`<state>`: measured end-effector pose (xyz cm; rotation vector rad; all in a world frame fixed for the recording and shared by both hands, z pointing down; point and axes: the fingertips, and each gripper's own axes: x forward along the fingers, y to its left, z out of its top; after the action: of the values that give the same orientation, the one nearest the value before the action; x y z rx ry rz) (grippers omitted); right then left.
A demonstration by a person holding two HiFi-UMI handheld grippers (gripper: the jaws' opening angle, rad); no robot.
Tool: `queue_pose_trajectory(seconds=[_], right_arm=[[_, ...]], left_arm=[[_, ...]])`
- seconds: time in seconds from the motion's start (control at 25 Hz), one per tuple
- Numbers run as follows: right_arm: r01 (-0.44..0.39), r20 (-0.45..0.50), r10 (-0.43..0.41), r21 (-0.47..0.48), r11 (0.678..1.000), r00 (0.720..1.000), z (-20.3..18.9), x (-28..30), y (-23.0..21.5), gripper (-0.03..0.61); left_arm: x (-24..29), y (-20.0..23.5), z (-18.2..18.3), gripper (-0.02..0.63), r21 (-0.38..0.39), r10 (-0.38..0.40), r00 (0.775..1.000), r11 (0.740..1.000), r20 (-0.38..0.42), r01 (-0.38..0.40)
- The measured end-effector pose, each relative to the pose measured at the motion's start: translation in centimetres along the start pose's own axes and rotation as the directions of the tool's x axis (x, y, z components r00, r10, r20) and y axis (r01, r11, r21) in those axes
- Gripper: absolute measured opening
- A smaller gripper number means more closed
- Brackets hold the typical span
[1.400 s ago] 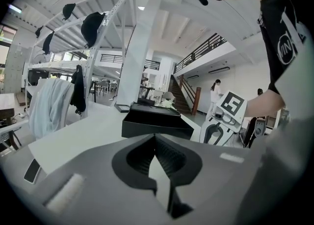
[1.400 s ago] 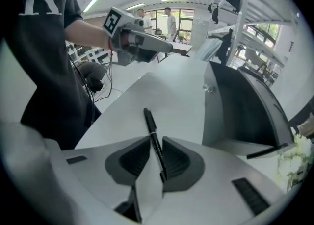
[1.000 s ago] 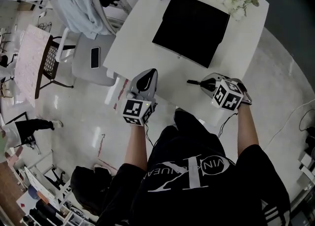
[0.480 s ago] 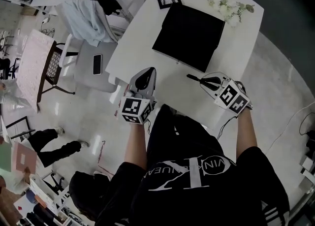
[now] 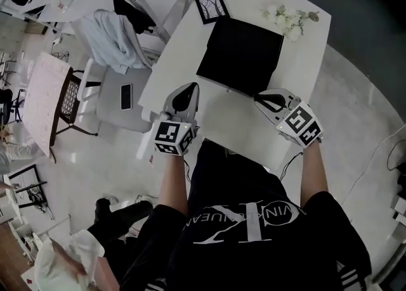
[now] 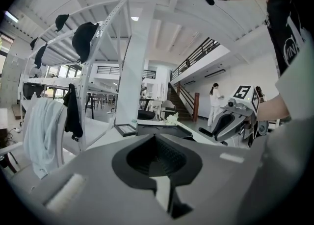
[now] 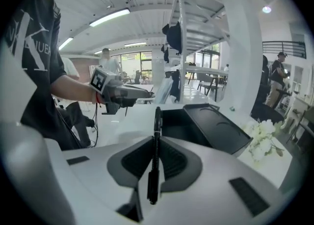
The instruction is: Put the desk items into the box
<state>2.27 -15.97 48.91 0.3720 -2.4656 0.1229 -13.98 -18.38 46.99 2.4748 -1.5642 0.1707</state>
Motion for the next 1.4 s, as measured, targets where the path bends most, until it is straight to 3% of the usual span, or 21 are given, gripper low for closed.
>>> queue_pose_trajectory(seconds=[0.68, 1.08, 1.4], right_arm=[[0.034, 0.003, -0.034, -0.011, 0.999, 0.999, 5.0, 3.9, -3.8, 0.051], [0.046, -0.131, -0.053, -0.051, 0.998, 0.990, 4.9, 8.1, -5.4, 0.051], [0.034, -0.262, -0.061, -0.106, 0.994, 0.963, 3.3, 10.6, -5.9, 0.051]], left_arm=[[3.5, 5.0, 2.1, 0.005, 0.051, -0.049, 0.999, 0.997, -0.004, 0.049], [5.4, 8.1, 2.1, 0.005, 0.012, -0.056, 0.998, 0.998, -0.017, 0.056], [7.0, 9.2, 0.9, 0.005, -0.013, -0.091, 0.995, 0.996, -0.040, 0.091]])
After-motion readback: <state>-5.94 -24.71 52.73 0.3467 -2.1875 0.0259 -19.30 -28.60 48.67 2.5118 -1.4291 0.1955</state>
